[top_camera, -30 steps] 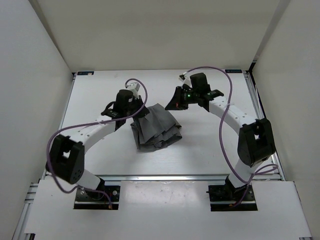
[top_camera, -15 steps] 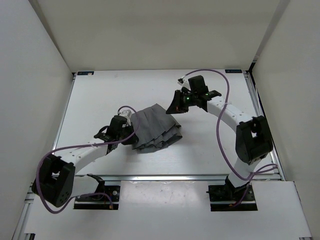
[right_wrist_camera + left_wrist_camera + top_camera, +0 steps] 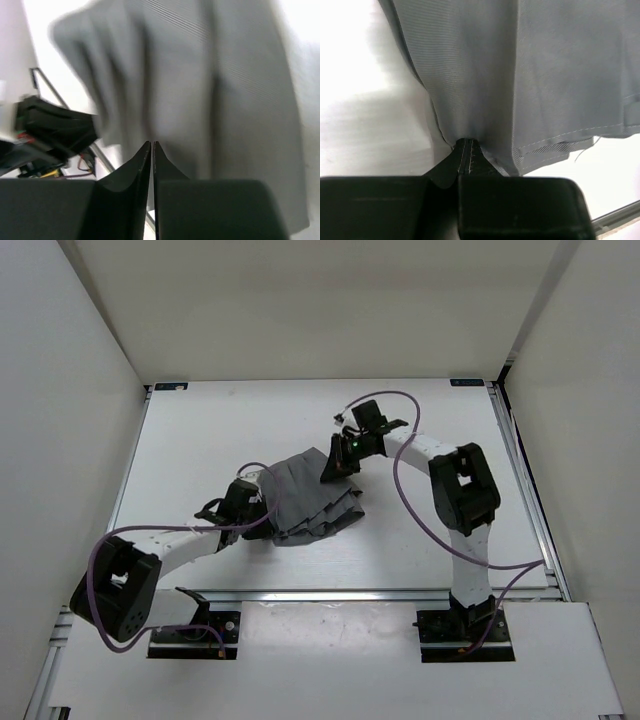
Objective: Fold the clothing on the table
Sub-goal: Fold the skirt
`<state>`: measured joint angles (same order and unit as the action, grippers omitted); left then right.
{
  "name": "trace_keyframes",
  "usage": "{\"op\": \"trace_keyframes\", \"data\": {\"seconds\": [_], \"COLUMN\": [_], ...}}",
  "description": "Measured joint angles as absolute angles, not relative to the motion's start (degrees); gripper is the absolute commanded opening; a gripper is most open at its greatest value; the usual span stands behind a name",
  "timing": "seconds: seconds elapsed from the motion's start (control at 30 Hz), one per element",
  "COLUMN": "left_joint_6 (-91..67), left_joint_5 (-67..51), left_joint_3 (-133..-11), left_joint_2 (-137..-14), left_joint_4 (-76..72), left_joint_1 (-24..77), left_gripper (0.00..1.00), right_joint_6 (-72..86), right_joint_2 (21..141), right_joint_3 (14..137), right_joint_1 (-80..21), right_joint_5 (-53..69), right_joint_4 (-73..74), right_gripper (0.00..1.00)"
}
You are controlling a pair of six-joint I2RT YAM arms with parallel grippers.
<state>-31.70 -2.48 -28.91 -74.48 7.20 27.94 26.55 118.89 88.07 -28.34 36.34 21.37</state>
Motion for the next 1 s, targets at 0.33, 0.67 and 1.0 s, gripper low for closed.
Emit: {"op": "trace_keyframes", "data": {"seconds": [0.33, 0.67, 1.0], "left_joint_6": [-34.0, -34.6, -31.5], "left_joint_5": [-1.9, -1.8, -3.1], "left_joint_3": [-23.8, -23.4, -29.5], "left_joint_2": [-69.0, -59.9, -48.1], "left_joint_4": [7.0, 14.1, 20.4], "left_joint_1": [30.0, 28.6, 20.4], "left_gripper": [0.02, 0.14, 0.70], "right_joint_6": [26.4, 23.3, 19.7], "right_joint_2": [116.9, 106.0, 75.2], "right_joint_3": [72.7, 67.4, 63.1], "right_joint_1": [-29.2, -28.7, -20.2], "right_joint_5": [35.4, 27.6, 20.6], "right_joint_4": [22.1, 27.0, 28.5], "right_gripper": [0.04, 0.21, 0.68]}}
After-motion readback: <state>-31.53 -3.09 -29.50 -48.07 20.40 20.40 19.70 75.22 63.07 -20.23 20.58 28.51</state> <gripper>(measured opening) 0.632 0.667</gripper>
